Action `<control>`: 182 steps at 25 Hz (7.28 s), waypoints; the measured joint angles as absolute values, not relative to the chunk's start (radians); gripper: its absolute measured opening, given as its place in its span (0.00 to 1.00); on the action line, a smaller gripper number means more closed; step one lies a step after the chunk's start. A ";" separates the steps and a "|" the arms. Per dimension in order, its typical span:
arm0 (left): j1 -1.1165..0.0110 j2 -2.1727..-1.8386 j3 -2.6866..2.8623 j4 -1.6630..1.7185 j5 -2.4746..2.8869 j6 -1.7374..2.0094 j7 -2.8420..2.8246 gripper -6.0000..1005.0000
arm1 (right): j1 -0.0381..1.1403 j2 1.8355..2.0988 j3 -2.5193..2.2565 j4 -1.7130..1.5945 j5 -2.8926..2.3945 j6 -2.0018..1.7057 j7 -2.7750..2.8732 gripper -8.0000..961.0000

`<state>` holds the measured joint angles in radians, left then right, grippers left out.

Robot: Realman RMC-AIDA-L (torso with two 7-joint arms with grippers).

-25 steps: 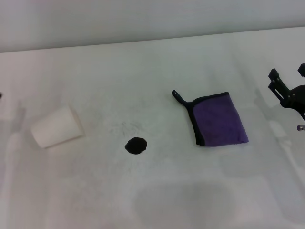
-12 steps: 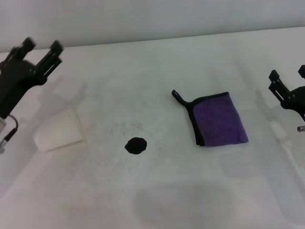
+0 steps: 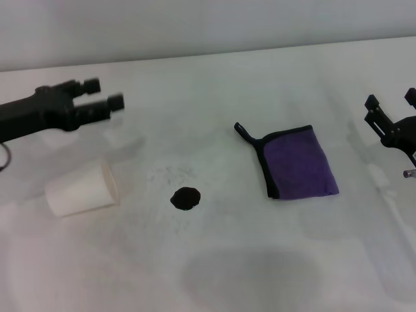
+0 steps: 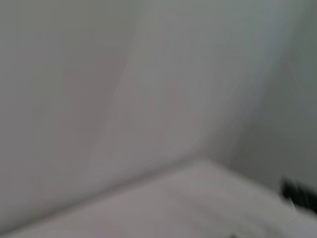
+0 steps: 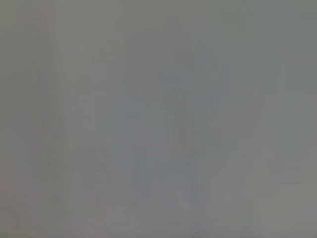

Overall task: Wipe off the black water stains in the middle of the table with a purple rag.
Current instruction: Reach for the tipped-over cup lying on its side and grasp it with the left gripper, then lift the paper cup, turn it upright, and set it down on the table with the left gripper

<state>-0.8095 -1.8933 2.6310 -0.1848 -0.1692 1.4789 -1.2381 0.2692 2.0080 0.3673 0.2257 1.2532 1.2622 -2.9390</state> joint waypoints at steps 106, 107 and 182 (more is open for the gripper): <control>-1.272 -2.081 2.848 -0.482 0.786 1.380 -1.365 0.83 | 0.273 2.008 0.371 0.211 1.256 1.218 -2.899 0.88; -1.271 -2.081 2.848 -0.482 0.787 1.380 -1.365 0.83 | 0.273 2.008 0.371 0.211 1.256 1.218 -2.899 0.88; -0.471 -2.092 2.830 0.233 -1.185 0.884 -0.187 0.66 | 0.294 2.008 0.388 0.193 1.258 1.160 -2.885 0.88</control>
<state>-0.4709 -2.0924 2.8302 0.2333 -1.1850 0.8840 -0.1869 0.2936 2.0080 0.3880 0.1932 1.2579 1.1595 -2.8854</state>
